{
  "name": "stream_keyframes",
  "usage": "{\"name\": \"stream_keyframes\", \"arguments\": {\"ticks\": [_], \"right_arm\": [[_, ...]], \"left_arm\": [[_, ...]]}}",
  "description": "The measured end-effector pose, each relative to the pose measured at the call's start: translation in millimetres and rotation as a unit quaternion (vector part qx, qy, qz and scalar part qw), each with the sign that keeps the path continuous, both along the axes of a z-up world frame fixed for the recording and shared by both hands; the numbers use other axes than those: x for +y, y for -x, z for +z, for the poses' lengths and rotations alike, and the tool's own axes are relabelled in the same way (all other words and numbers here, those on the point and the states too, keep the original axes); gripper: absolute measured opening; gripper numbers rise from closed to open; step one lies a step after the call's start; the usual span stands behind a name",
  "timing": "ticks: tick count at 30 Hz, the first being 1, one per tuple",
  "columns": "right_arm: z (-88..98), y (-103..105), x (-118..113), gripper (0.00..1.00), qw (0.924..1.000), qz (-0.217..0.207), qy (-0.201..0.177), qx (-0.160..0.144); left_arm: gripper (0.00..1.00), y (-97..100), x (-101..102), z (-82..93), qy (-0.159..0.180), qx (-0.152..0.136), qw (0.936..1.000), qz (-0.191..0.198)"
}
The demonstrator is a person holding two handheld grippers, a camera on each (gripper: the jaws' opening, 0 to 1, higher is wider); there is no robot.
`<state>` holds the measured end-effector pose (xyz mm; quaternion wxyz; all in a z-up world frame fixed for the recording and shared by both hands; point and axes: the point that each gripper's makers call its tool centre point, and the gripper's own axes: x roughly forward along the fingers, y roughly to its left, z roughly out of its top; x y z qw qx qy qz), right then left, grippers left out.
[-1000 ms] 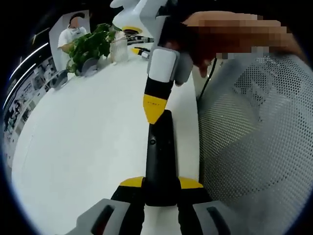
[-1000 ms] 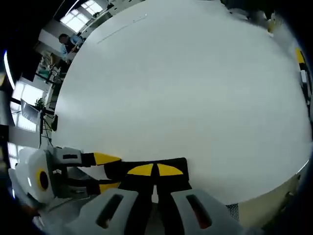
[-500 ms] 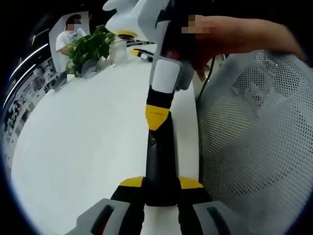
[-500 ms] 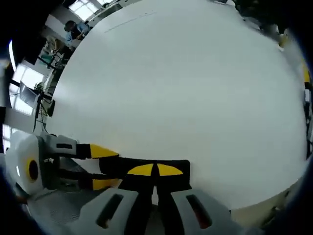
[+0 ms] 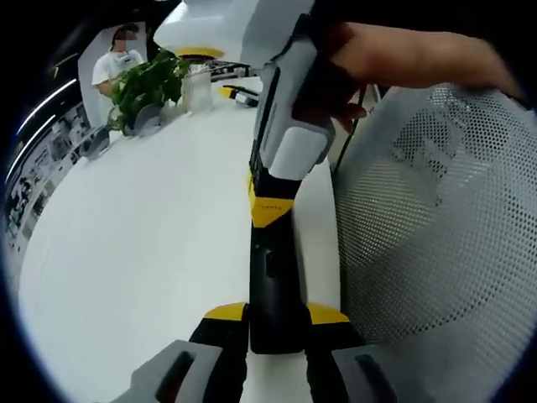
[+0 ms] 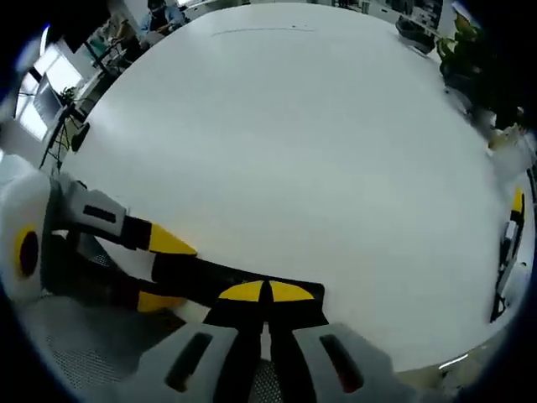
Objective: Press the specified remote control buttons in sequence, fully releasing each button before pressing the next.
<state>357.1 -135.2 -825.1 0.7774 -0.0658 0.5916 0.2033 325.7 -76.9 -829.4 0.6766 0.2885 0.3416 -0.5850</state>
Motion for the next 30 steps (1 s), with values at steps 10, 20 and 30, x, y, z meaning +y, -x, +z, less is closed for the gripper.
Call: {"name": "stream_keyframes", "arguments": {"ticks": [10, 20, 30], "right_arm": [[1.8, -1.2, -2.5, 0.00, 0.9981, -0.046, -0.040, 0.013], [5.4, 5.7, 1.1, 0.00, 0.9935, -0.069, -0.075, 0.051], [8.3, 13.6, 9.8, 0.00, 0.9834, -0.101, -0.116, 0.096]], "left_arm": [[0.25, 0.4, -0.3, -0.1, 0.001, 0.001, 1.0000, -0.003], [0.25, 0.5, -0.7, 0.1, 0.005, -0.001, 1.0000, -0.003], [0.25, 0.2, -0.7, 0.0, 0.007, -0.001, 1.0000, -0.002]]}}
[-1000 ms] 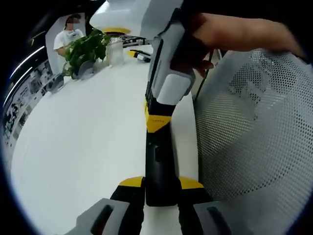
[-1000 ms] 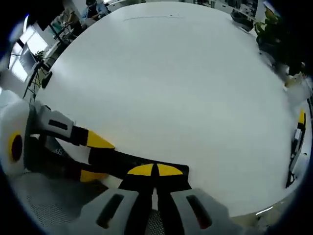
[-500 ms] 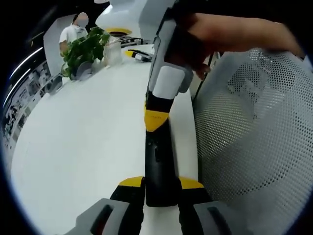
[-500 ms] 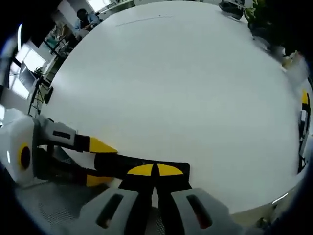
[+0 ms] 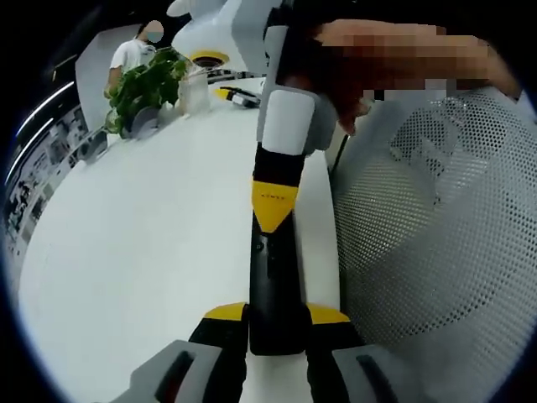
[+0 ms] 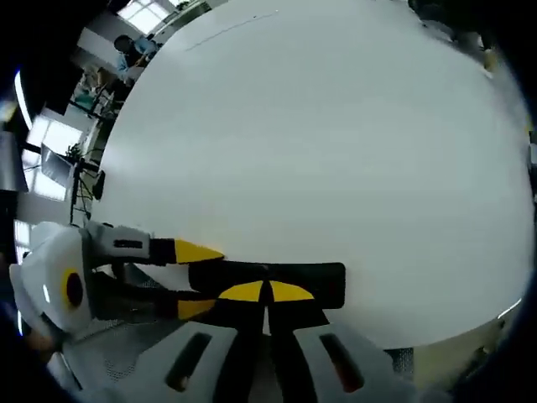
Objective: Press the specified remote control buttons in sequence, fully releasing each button before pressing the next.
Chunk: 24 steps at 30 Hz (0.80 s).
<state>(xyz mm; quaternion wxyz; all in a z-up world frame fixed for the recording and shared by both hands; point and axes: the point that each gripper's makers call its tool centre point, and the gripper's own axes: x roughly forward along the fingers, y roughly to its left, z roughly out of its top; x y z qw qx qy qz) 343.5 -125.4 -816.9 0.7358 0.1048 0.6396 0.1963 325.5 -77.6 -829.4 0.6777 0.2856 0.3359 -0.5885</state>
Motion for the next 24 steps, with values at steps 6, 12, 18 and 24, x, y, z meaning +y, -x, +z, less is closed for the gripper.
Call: {"name": "stream_keyframes", "arguments": {"ticks": [6, 12, 18, 24], "right_arm": [[-2.2, 1.7, -1.7, 0.00, 0.9999, 0.008, 0.013, 0.002], [-4.2, 4.0, -2.7, 0.00, 0.9997, 0.011, 0.021, 0.006], [-6.7, 5.5, -2.4, 0.00, 0.9982, 0.041, 0.044, -0.006], [-7.5, 5.7, -2.2, 0.00, 0.9954, 0.069, 0.062, -0.024]], "left_arm": [[0.25, -0.1, 0.0, -0.2, 0.000, 0.000, 1.0000, -0.001], [0.25, -0.1, 0.0, -0.3, -0.001, 0.000, 1.0000, -0.001], [0.25, -0.2, -0.1, -0.4, -0.001, 0.001, 1.0000, -0.002], [0.25, -0.1, -1.3, -0.7, -0.003, 0.000, 1.0000, -0.002]]}}
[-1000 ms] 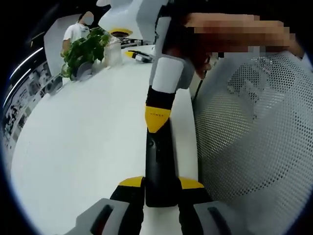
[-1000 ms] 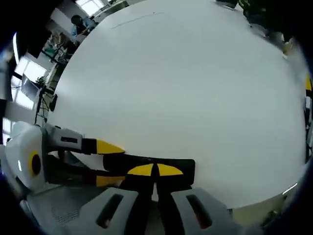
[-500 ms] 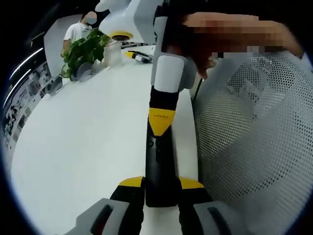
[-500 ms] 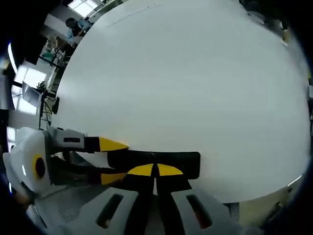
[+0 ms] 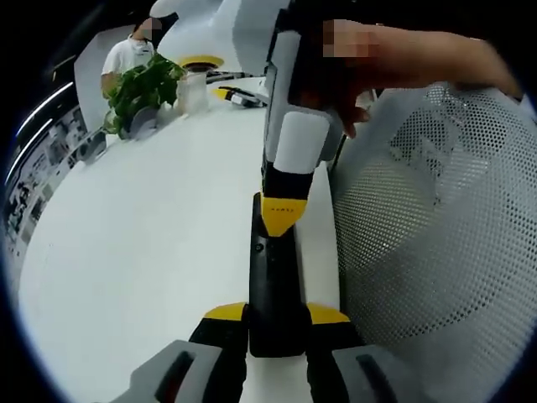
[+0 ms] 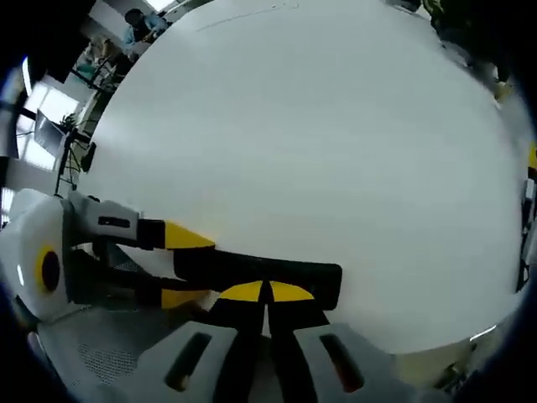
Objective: Press the specified remote control buttons in sequence, fully releasing each button before pressing the next.
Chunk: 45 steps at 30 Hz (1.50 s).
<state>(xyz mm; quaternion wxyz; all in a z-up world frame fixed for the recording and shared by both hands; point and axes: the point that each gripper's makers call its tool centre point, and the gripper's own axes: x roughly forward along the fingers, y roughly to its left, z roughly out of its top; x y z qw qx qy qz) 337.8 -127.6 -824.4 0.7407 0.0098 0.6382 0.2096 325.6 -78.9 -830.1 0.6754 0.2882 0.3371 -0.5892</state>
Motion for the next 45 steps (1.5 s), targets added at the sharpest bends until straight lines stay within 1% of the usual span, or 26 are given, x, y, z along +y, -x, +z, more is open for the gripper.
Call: {"name": "stream_keyframes", "arguments": {"ticks": [2, 7, 11, 14, 20, 24, 26, 27, 28, 31, 36, 39, 45], "right_arm": [[0.1, 0.0, -0.3, 0.00, 0.9999, 0.008, 0.001, -0.007], [-0.2, -1.4, -0.7, 0.00, 0.9999, 0.013, 0.004, -0.010], [-0.1, -1.3, -2.0, 0.00, 0.9999, 0.005, -0.001, -0.009], [0.0, -1.8, -2.7, 0.00, 0.9998, -0.013, -0.012, -0.001], [1.0, -0.8, -1.8, 0.00, 0.9997, -0.016, -0.016, 0.003], [1.5, -1.6, -3.3, 0.00, 0.9989, -0.033, -0.030, 0.012], [1.5, -0.1, -3.3, 0.00, 0.9980, -0.046, -0.036, 0.023], [1.7, -0.6, -3.6, 0.00, 0.9979, -0.048, -0.038, 0.022], [1.2, 2.0, -4.2, 0.00, 0.9976, -0.050, -0.036, 0.031], [0.7, 3.9, -4.8, 0.00, 0.9971, -0.055, -0.036, 0.039], [-0.3, 8.5, -10.1, 0.00, 0.9951, -0.071, -0.032, 0.060], [0.0, 10.0, -11.5, 0.00, 0.9944, -0.077, -0.030, 0.065], [-0.2, 9.3, -14.5, 0.00, 0.9941, -0.081, -0.026, 0.067]], "left_arm": [[0.25, 0.2, 0.1, 0.0, -0.001, 0.000, 1.0000, 0.000], [0.25, -0.2, -0.2, 0.0, -0.003, 0.000, 1.0000, -0.002], [0.25, -0.2, -0.5, 0.2, 0.000, -0.001, 1.0000, 0.001], [0.25, -0.4, -0.8, 0.5, 0.003, -0.001, 1.0000, 0.002], [0.25, -0.3, -0.8, 0.6, 0.006, -0.002, 1.0000, -0.002], [0.25, -0.3, -1.0, 0.8, 0.006, -0.002, 1.0000, -0.003], [0.25, -0.1, -1.1, 0.8, 0.006, -0.002, 1.0000, -0.002], [0.25, 0.1, -1.0, 0.8, 0.005, -0.001, 1.0000, -0.002], [0.25, 0.1, -1.0, 0.8, 0.006, -0.001, 1.0000, -0.002], [0.25, 0.2, -1.0, 0.7, 0.006, -0.001, 1.0000, -0.002], [0.25, 0.6, -1.0, 0.8, 0.007, -0.001, 1.0000, -0.002], [0.25, 0.8, -1.1, 0.9, 0.007, -0.001, 1.0000, -0.001], [0.25, 0.6, -1.2, 0.6, 0.008, -0.001, 1.0000, -0.002]]}}
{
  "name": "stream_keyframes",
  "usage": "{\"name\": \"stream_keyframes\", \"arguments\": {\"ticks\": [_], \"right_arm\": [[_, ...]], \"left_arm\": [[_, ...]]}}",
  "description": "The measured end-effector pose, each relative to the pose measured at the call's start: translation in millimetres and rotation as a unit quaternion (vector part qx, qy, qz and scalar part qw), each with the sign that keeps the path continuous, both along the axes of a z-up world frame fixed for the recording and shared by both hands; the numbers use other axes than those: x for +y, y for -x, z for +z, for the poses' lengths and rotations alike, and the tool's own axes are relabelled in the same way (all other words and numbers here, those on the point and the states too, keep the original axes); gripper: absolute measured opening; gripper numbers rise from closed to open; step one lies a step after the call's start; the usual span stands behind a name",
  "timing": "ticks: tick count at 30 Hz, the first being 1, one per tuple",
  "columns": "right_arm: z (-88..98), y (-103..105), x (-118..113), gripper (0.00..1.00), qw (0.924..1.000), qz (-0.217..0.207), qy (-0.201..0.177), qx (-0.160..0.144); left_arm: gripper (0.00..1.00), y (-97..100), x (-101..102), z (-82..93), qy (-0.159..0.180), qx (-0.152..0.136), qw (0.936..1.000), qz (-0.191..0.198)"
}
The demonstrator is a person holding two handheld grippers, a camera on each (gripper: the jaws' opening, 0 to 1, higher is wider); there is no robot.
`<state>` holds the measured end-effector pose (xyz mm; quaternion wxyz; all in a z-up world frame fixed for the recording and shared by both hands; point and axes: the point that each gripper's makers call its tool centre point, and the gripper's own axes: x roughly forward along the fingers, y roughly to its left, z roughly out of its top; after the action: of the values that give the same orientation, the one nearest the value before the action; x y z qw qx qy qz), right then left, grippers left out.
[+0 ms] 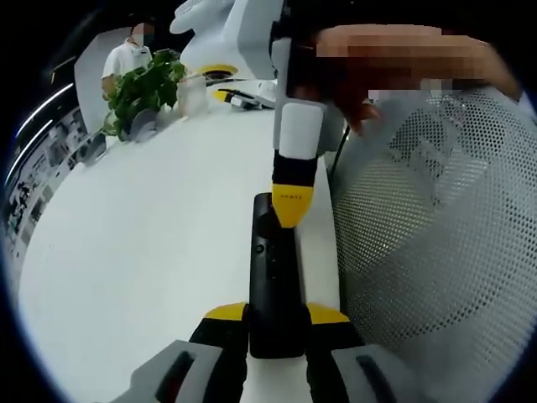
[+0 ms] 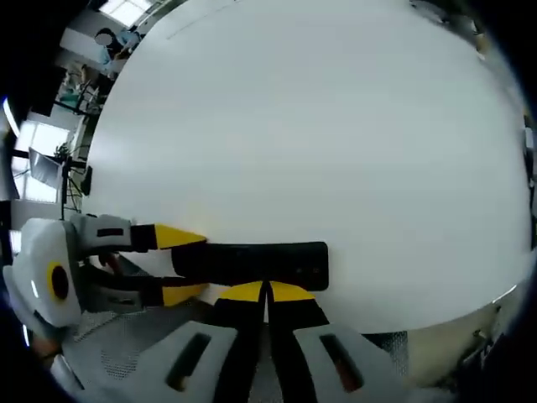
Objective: Press the specified remote control buttons in sequence, fully releasing each button before pressing the next.
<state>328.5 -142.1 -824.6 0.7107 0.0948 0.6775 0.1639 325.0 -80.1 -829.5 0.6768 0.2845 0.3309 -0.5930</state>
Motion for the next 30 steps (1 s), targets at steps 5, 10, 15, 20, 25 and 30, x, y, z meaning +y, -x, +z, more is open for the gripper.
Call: {"name": "stream_keyframes", "arguments": {"ticks": [5, 10, 15, 20, 25, 30], "right_arm": [[-0.1, 0.4, 0.2, 0.00, 1.0000, -0.002, -0.002, 0.002], [-2.0, 2.2, 1.8, 0.00, 0.9990, 0.035, 0.025, -0.008], [-2.4, 1.8, -0.5, 0.00, 0.9991, 0.036, 0.019, -0.014], [-2.2, 2.1, 0.2, 0.00, 0.9993, 0.031, 0.013, -0.015], [-2.6, 1.7, 0.3, 0.00, 0.9991, 0.036, 0.013, -0.018], [-2.0, 1.8, 0.1, 0.00, 0.9995, 0.030, 0.007, -0.013]], "left_arm": [[0.25, -0.2, -0.2, 0.0, -0.001, 0.000, 1.0000, -0.001], [0.25, -0.1, -0.2, -0.1, -0.002, 0.000, 1.0000, -0.002], [0.25, -0.3, -0.3, -0.1, -0.001, 0.001, 1.0000, -0.001], [0.25, -0.4, -0.8, -0.1, 0.000, 0.000, 1.0000, -0.002], [0.25, -0.2, -0.6, 0.2, 0.000, 0.000, 1.0000, -0.001], [0.25, -0.1, -0.8, 0.4, 0.001, 0.000, 1.0000, -0.001]]}}
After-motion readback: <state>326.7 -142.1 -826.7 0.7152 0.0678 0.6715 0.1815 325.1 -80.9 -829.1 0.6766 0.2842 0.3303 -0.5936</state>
